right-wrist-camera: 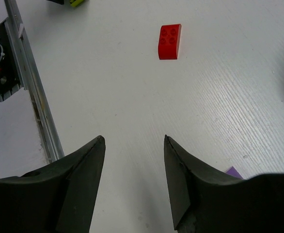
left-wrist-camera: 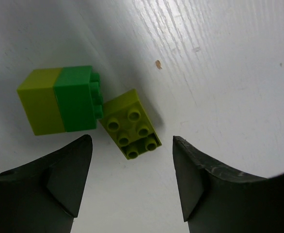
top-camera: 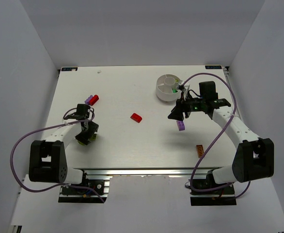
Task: Sort the legos into containers by color
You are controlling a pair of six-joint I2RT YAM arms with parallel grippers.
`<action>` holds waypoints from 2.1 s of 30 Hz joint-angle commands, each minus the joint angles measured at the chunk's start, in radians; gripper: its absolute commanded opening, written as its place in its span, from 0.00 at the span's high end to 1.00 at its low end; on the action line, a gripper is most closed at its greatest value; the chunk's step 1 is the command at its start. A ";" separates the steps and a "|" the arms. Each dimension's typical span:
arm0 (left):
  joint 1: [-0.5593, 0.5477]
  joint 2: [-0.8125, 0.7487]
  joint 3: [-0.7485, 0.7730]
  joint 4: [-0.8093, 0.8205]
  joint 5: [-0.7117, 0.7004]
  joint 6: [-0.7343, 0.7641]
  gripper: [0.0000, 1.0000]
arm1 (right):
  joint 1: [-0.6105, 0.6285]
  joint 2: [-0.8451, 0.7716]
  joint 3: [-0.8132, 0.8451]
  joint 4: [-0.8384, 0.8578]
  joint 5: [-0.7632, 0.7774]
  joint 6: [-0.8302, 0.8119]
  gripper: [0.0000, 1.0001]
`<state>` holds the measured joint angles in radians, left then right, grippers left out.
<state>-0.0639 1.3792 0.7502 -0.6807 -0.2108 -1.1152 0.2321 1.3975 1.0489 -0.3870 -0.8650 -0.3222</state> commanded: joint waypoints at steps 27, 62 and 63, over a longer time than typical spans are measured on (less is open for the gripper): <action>-0.115 -0.216 -0.083 0.683 0.672 0.221 0.96 | 0.016 0.110 0.117 -0.016 -0.189 0.290 0.34; -0.487 -0.095 -0.167 1.630 0.838 0.147 0.98 | 0.197 0.175 0.014 1.080 -0.387 1.187 0.27; -0.488 -0.095 -0.167 1.632 0.838 0.146 0.98 | 0.202 0.181 0.020 1.080 -0.384 1.187 0.28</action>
<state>-0.5438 1.2942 0.5529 0.9157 0.6128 -0.9802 0.4259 1.5673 1.0088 0.6392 -1.2541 0.8536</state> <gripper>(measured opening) 0.460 0.731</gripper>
